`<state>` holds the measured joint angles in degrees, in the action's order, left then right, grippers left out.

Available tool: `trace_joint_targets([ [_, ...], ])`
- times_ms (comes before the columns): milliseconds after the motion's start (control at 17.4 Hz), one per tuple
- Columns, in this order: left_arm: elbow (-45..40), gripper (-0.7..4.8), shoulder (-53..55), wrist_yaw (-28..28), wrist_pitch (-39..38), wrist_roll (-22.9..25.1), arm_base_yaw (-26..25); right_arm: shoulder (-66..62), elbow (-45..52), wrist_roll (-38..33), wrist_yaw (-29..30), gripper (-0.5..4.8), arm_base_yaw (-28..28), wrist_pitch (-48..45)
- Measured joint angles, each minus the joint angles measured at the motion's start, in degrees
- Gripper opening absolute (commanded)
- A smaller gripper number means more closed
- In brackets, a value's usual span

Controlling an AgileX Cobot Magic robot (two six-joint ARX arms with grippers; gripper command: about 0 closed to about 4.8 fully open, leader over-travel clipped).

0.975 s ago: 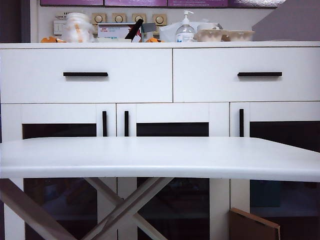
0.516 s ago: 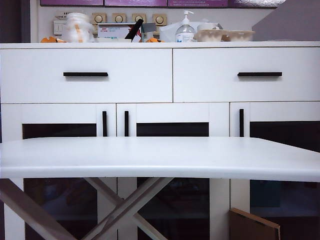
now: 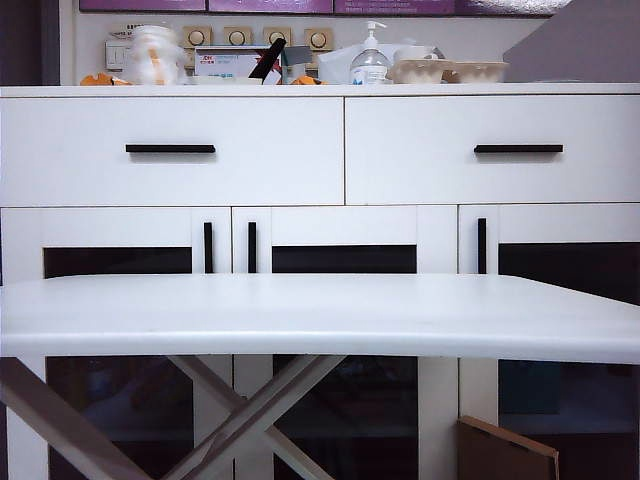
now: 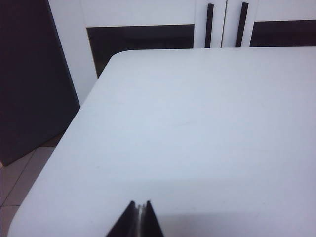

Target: Pick up a can of beer from the white table, open the left drawer, place the beer inside the drawer, and finally close the drawer.

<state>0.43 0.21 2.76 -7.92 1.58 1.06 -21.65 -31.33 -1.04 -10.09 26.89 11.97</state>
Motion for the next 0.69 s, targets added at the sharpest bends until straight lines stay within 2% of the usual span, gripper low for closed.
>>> trace_joint_targets([
  [172, 0.0, 0.22, 0.0, 0.0, 0.0, 0.0, 0.0, 3.7, 10.0, 0.0, -0.3, -0.01, -5.1, -11.2],
  [516, 0.0, 0.22, 0.0, 0.0, 0.0, 0.0, 0.0, 20.2, 24.5, -0.2, -0.3, -0.01, -9.7, -12.3],
  [688, 0.0, 0.22, 0.0, -0.1, 0.0, 0.0, 0.0, 21.4, 27.7, -0.4, -0.2, -0.01, -13.1, -12.5],
])
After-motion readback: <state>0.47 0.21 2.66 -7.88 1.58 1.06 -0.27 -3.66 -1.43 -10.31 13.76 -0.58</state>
